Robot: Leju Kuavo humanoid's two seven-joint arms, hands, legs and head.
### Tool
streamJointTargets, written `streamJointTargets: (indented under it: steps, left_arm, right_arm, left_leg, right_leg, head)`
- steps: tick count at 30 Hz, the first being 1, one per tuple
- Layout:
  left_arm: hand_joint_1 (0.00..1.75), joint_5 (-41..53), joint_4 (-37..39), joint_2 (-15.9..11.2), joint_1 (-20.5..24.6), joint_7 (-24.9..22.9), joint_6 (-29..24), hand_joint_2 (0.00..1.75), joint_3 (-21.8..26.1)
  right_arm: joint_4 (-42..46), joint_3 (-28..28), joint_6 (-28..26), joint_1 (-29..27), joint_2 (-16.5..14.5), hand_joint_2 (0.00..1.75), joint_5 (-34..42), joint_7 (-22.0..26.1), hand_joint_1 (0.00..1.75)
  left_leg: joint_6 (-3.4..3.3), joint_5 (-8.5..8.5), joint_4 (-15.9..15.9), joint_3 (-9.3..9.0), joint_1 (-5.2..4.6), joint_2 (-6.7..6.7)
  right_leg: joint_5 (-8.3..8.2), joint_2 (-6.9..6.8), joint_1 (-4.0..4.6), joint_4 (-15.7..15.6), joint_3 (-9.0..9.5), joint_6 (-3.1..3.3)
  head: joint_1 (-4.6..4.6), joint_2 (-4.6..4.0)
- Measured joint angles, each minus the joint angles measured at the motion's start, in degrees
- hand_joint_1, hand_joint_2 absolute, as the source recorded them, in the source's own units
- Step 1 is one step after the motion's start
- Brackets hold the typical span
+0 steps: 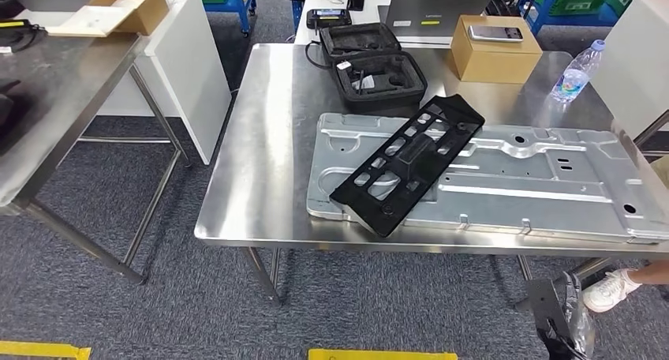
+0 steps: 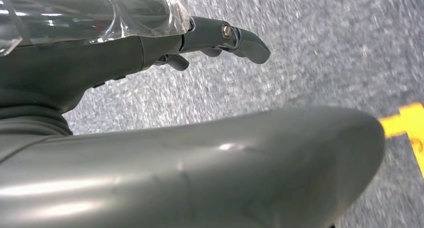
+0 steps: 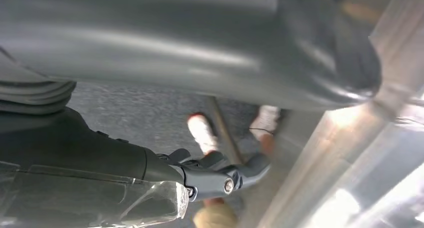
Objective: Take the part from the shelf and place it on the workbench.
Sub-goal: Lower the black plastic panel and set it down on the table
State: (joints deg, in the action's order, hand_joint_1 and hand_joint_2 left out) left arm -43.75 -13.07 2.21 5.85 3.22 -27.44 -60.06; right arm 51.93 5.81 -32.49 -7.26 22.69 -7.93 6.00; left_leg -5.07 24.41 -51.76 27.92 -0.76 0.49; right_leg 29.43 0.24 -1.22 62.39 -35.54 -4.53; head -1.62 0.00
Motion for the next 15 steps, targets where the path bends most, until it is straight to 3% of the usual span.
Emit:
streamJointTargets:
  steps: [2, 3, 4, 7, 9, 11, 13, 15]
  left_arm:
    - [0.00, -0.3, 0.0, 0.0, -0.1, 0.0, -0.1, 0.00, 0.0]
    - [0.00, -0.4, 0.0, 0.0, -0.1, 0.1, -0.1, 0.00, 0.0]
    - [0.00, -0.5, 0.0, 0.0, -0.2, 0.1, -0.1, 0.00, 0.0]
    - [0.00, -0.6, 0.0, -0.1, -0.1, 0.1, -0.2, 0.00, 0.0]
    - [0.00, -0.6, 0.0, -0.1, 0.0, 0.0, -0.2, 0.00, 0.0]
    - [0.00, -0.6, 0.0, -0.1, 0.0, 0.0, -0.2, 0.00, 0.0]
    - [0.00, -0.6, 0.0, -0.2, -0.1, -0.1, -0.2, 0.00, 0.0]
    - [0.00, -0.5, 0.0, -0.2, -0.1, -0.2, -0.2, 0.00, 0.0]
  right_arm:
    - [-5.7, 0.9, 0.0, 2.0, -1.4, 0.00, 1.3, 1.2, 0.00]
    - [-8.4, 1.3, 0.1, 2.7, -2.1, 0.00, 1.6, 1.5, 0.00]
    - [-10.6, 1.7, 0.1, 3.4, -2.6, 0.00, 1.9, 1.7, 0.00]
    - [-16.4, 2.5, 0.2, 5.6, -3.9, 0.00, 2.3, 1.6, 0.00]
    - [-19.7, 3.0, 0.4, 6.7, -4.8, 0.00, 2.6, 1.1, 0.00]
    - [-22.8, 3.5, 0.6, 7.5, -5.6, 0.00, 3.0, 0.3, 0.00]
    - [-25.5, 3.8, 1.0, 8.3, -6.3, 0.00, 3.4, -0.6, 0.00]
    - [-27.7, 4.1, 1.5, 9.0, -7.0, 0.00, 3.7, -1.7, 0.00]
  left_leg:
    - [-0.04, -0.43, -0.1, 0.66, -0.09, 0.11]
    - [0.04, -0.61, -0.2, 0.96, -0.11, 0.11]
    - [0.15, -0.76, -0.3, 1.20, -0.11, 0.10]
    - [0.67, -0.90, -1.0, 1.84, -0.26, 0.09]
    - [1.26, -1.03, -1.5, 2.37, -0.40, 0.07]
    - [1.87, -1.17, -1.9, 2.83, -0.23, 0.03]
    - [2.45, 0.74, -4.2, 4.00, 0.04, -0.03]
    - [2.99, 5.29, -11.2, 6.85, 0.27, -0.07]
  right_leg:
    - [3.02, -0.01, -0.09, 6.9, -2.46, -0.41]
    - [2.91, -0.01, -0.16, 7.5, -2.28, -0.53]
    - [1.76, -0.01, -0.26, 5.6, -0.88, -0.59]
    - [-2.48, 0.05, -0.54, -6.2, 6.01, -0.48]
    - [-3.05, 0.16, -0.28, -9.2, 7.31, 0.26]
    - [-3.48, 0.15, -0.02, -9.1, 6.87, 1.29]
    - [-4.03, 0.05, 0.01, -9.1, 6.32, 2.25]
    - [-4.55, 0.00, 0.05, -9.1, 5.58, 2.95]
  head:
    - [-0.03, 0.00]
    - [-0.03, 0.00]
    - [-0.03, 0.00]
    - [-0.02, 0.00]
    - [0.06, 0.00]
    - [0.12, 0.00]
    - [0.16, 0.00]
    - [0.24, 0.00]
